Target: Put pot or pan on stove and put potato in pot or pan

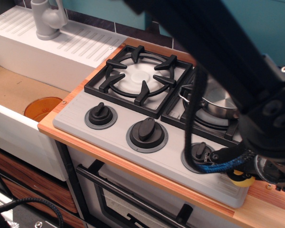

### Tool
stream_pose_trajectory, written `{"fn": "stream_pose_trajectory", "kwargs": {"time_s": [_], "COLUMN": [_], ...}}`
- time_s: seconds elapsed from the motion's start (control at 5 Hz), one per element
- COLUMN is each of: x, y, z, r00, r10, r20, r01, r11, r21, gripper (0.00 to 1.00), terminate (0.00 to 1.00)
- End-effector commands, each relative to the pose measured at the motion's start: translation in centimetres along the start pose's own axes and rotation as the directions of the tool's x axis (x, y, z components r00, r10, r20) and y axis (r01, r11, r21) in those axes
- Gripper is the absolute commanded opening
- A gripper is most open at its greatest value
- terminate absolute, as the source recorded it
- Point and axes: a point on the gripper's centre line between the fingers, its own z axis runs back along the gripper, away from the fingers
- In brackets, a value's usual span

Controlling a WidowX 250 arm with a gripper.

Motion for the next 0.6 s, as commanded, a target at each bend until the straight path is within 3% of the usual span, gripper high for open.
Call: {"fn": "stream_pose_trajectory", "kwargs": {"time_s": [0.0, 0.2, 0.4], "x": [1.9, 4.3, 6.7], "y": [-0.8, -0.5, -0.4], "z": [2.3, 5.2, 6.3], "r00": [1.000, 0.999, 0.998], "r10": [0.031, 0.024, 0.006], "r20": [0.004, -0.041, -0.057], "r01": [-0.031, -0.023, -0.003], "r11": [0.999, 0.999, 0.999], "r21": [-0.016, 0.031, 0.048], "gripper": [0.00, 0.00, 0.00], "terminate": [0.00, 0.00, 0.00]}}
